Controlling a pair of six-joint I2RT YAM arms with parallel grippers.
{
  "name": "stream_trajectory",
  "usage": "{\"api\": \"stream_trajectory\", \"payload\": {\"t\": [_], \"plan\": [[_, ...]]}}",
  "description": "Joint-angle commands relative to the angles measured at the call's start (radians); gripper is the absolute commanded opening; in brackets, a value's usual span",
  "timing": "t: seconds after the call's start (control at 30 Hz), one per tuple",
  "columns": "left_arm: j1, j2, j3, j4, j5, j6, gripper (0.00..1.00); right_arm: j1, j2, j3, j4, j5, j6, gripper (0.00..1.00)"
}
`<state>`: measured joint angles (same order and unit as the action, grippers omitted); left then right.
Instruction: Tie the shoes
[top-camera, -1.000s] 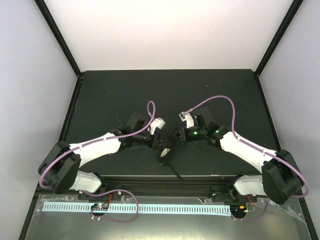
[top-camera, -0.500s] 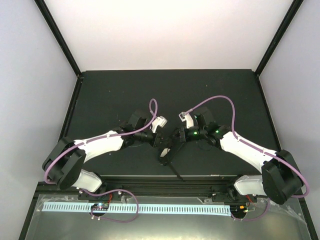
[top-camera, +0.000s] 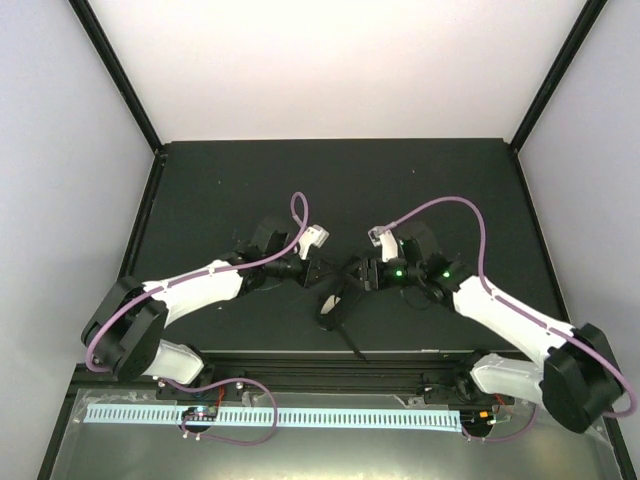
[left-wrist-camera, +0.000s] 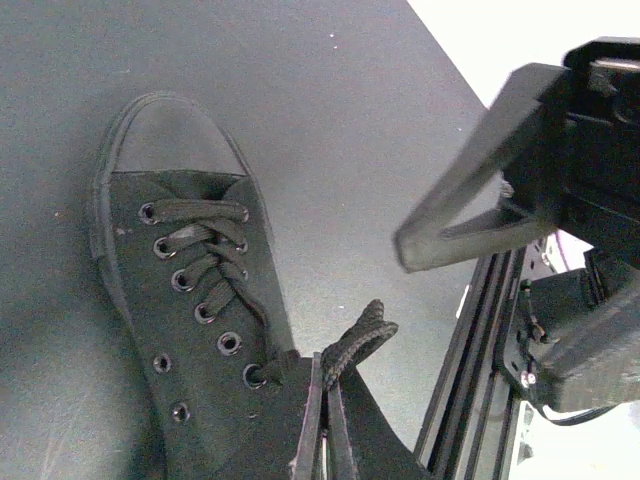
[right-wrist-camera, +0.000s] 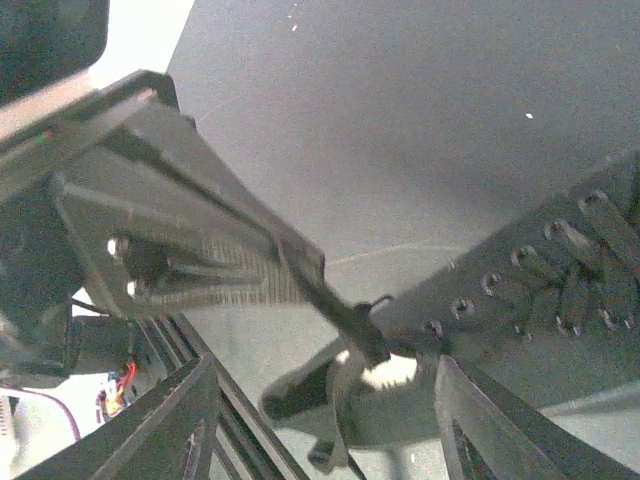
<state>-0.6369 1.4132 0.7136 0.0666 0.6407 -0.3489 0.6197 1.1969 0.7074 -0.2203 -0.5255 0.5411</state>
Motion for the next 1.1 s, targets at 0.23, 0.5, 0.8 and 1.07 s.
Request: {"api": "stream_trajectory", "payload": {"t": [0.23,0.5,0.8,1.07], "plan": [[0.011,-0.020,0.029,-0.075,-0.022,0.075,0.02,0.267,-0.117,-0.237,0.141,0.250,0.199,0.52],[0.010,-0.016,0.033,-0.088,-0.004,0.096,0.02,0.373,0.019,-0.202,0.218,0.301,0.221,0.44],[0.010,-0.014,0.044,-0.094,-0.001,0.110,0.02,0.396,0.089,-0.216,0.237,0.334,0.243,0.31],[0.010,-0.028,0.037,-0.109,0.014,0.150,0.02,0.390,0.045,-0.251,0.220,0.378,0.269,0.02]]}}
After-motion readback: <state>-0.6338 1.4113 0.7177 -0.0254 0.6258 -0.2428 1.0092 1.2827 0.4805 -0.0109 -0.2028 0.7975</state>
